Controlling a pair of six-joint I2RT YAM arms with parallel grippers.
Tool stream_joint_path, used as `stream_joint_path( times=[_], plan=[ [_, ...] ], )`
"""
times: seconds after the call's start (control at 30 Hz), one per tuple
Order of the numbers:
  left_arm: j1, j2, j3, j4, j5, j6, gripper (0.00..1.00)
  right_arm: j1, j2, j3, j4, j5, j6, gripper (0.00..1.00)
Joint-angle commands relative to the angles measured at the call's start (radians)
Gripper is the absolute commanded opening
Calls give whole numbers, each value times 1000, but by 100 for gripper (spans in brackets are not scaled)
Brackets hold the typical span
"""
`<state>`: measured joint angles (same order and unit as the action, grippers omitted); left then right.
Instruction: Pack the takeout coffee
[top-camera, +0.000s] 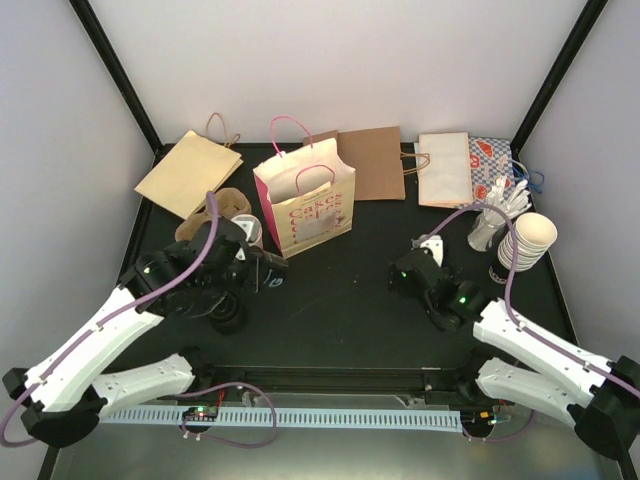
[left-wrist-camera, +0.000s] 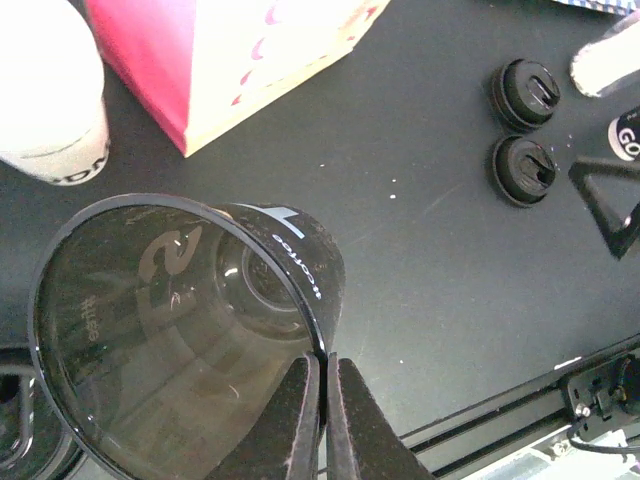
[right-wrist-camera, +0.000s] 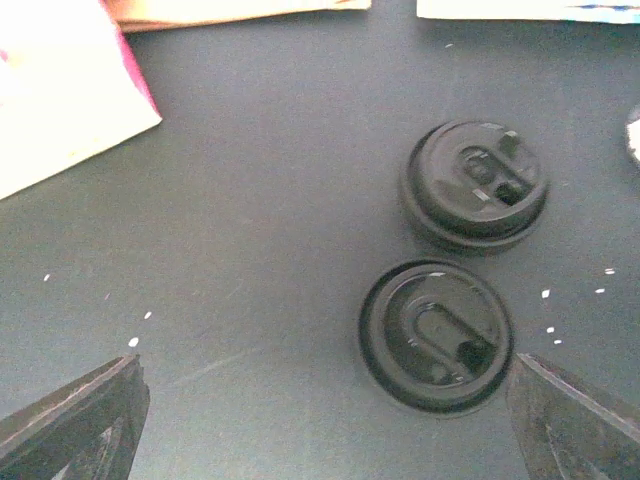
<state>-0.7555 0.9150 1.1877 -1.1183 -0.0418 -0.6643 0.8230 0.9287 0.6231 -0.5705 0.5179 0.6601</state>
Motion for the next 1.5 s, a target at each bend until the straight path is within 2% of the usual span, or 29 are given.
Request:
stream_joint_path(
  times=[0.0, 0.27, 0.53, 0.93, 1.03, 1.33, 1.47],
  plan=[
    [-92, 40, 4, 86, -98, -3, 2, -103, 2, 57, -70, -49, 4, 100],
    [-275, 205, 99, 106, -214, 94, 2, -303, 15, 101, -108, -217, -14, 100],
    [-329, 422, 185, 154, -203, 230, 2, -421, 91, 176, -175, -269, -18, 100],
    [-398, 808, 452, -18, -243, 328, 2, -443, 119, 196, -213, -261, -21, 100],
    [-418, 845, 469, -26, -271, 332, 2, -448, 115, 188, -212, -262, -23, 100],
    [-425, 913, 478, -3, -233, 336, 2, -466, 117, 187, -206, -281, -28, 100],
    [-429, 924, 482, -3, -226, 332, 6, -467, 119, 176, -194, -296, -33, 100]
  ],
)
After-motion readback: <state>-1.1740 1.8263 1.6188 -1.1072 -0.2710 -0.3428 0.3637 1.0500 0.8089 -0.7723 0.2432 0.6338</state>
